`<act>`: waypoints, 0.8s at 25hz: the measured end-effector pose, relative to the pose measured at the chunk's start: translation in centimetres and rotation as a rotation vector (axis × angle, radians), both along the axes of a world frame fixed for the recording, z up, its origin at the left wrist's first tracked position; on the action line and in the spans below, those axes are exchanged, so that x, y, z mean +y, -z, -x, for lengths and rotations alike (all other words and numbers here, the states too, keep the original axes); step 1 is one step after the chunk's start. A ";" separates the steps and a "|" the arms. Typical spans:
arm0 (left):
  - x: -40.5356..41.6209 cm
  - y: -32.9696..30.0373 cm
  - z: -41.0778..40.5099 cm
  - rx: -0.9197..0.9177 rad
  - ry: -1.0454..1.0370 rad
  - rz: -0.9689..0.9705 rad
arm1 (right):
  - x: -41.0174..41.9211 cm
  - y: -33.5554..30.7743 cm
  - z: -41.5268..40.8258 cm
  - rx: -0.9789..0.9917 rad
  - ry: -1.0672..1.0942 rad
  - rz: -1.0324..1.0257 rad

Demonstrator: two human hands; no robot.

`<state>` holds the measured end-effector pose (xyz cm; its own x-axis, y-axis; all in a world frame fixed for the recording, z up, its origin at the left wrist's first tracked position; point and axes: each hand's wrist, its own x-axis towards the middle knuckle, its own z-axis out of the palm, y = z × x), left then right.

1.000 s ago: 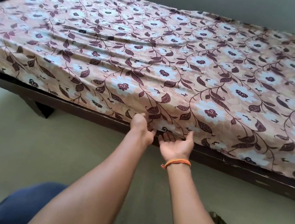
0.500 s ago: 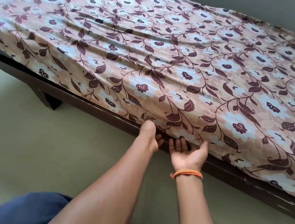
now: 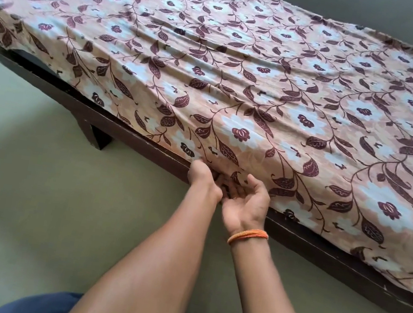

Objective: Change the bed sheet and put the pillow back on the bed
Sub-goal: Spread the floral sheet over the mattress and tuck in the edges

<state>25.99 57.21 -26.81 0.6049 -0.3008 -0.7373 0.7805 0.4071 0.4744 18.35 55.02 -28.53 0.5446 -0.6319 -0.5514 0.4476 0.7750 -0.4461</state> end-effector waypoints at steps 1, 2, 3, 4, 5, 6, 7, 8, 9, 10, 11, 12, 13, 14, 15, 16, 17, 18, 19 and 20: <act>-0.5 -0.1 -0.1 0.011 -0.011 -0.020 | -0.3 0.1 -0.1 -0.033 0.023 -0.053; -0.9 -0.2 0.0 0.015 -0.018 -0.041 | -0.7 0.3 -0.3 -0.047 0.038 -0.095; -1.1 -0.1 0.0 0.010 -0.007 -0.065 | -0.9 0.4 -0.4 -0.049 0.043 -0.118; -1.2 0.0 -0.2 0.006 0.008 -0.082 | -1.1 0.6 -0.6 -0.051 0.040 -0.134; -1.2 0.2 -0.6 0.004 0.034 -0.095 | -1.3 0.7 -0.6 -0.042 0.027 -0.142; -1.2 0.4 -1.1 -0.011 0.071 -0.131 | -1.4 0.8 -0.7 -0.032 0.003 -0.139; -1.0 0.3 -1.4 -0.036 0.115 -0.165 | -1.6 0.8 -0.6 -0.012 -0.027 -0.126; -1.0 0.3 -1.7 -0.068 0.156 -0.189 | -1.7 0.8 -0.4 0.009 -0.053 -0.111; -1.1 0.0 -1.7 -0.078 0.177 -0.206 | -1.6 0.8 -0.1 0.030 -0.072 -0.100; -1.1 -0.3 -1.5 -0.081 0.187 -0.245 | -1.3 0.8 0.2 0.040 -0.078 -0.092; -0.8 -0.6 -1.4 -0.063 0.163 -0.273 | -0.9 0.9 0.5 0.054 -0.075 -0.085; -0.9 -0.4 -1.4 -0.057 0.130 -0.327 | -0.6 1.1 0.9 0.059 -0.058 -0.091; -0.9 -0.3 -1.4 -0.050 0.102 -0.344 | -0.3 0.9 1.0 0.080 -0.038 -0.105; -0.6 -0.7 -1.2 -0.064 0.100 -0.343 | -0.1 0.8 1.0 0.102 -0.015 -0.115; -0.3 -1.3 -0.8 -0.072 0.113 -0.315 | 0.0 0.7 0.9 0.142 0.001 -0.100; -0.1 -1.6 -0.8 -0.107 0.131 -0.359 | 0.2 0.6 0.8 0.210 -0.001 -0.060; 0.4 -2.4 -0.9 -0.138 0.124 -0.402 | 0.6 0.6 0.5 0.325 -0.020 -0.006; 0.6 -2.7 -1.8 -0.148 0.098 -0.462 | 1.2 0.7 0.2 0.458 -0.052 0.069; 0.5 -2.4 -3.2 -0.158 0.070 -0.542 | 1.7 0.7 -0.5 0.560 -0.092 0.172; 0.1 -2.4 -5.0 -0.169 0.031 -0.605 | 2.2 0.6 -1.5 0.608 -0.139 0.284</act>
